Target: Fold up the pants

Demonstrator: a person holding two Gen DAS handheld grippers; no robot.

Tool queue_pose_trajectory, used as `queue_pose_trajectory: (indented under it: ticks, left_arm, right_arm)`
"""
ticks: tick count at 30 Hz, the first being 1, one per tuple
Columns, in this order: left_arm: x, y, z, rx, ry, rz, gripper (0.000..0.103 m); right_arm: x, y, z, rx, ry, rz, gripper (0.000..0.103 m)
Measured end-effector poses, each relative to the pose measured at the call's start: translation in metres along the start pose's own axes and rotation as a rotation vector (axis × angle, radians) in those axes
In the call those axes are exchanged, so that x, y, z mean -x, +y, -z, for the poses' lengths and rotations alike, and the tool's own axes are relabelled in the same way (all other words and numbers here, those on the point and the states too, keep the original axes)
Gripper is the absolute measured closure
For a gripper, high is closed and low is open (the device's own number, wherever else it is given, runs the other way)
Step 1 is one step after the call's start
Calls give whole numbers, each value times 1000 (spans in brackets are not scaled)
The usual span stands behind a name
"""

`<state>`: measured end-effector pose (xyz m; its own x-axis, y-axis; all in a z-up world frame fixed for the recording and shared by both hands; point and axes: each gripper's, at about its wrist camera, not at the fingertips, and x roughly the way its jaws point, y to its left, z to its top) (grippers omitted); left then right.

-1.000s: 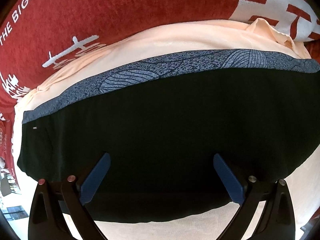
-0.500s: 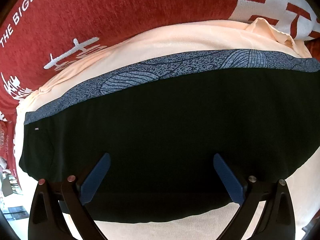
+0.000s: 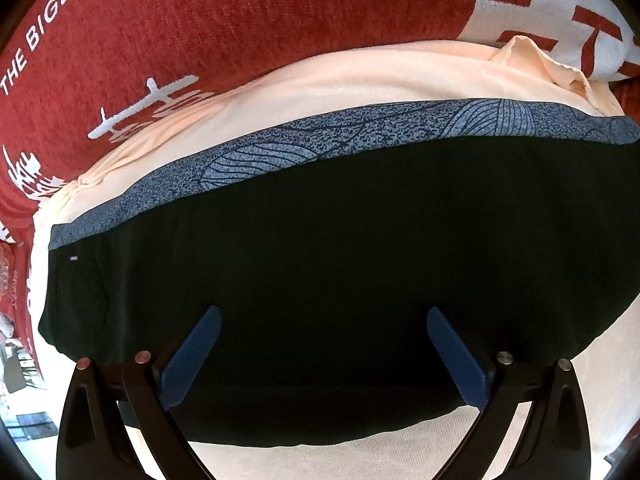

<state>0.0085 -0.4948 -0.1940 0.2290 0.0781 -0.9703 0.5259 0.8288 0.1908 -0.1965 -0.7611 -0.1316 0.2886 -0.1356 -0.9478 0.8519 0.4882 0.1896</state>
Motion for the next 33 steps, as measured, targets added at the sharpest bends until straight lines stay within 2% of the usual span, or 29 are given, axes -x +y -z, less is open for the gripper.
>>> queue_pose_trajectory:
  ticks: [3,10,11,14,15,26,28,30,33]
  left_arm:
    - [-1,3,0,-1,0,1,0]
    - [-1,4,-1,-1,-2,5,0]
    - [-1,4,-1,-1,-3,3,0]
    - [-2,5,-2,4,-1,2,0]
    - [-2,4,-2,4,0,3,0]
    - [-2,4,-2,1,-4,4,0]
    - [-2,4,-2,1,-4,3,0]
    - [-2,4,-2,2,-4,4,0]
    - [-2,4,-2,1,-5,4,0]
  right_arm:
    - [-8,-9,0,-15,35,19,94]
    - [-2,-8,10,-25,73,-50,93]
    - [-3,-6,13,-24,84,-70,91]
    - [-7,-1,23,-30,129,-139,72]
    - [-8,0,27,-41,143,-166,69]
    - [-18,-1,39,-99,159,-304,69]
    - [-20,-4,39,-112,157,-324,66]
    - [-22,-8,41,-130,154,-330,57]
    - [-24,-13,43,-152,154,-342,55]
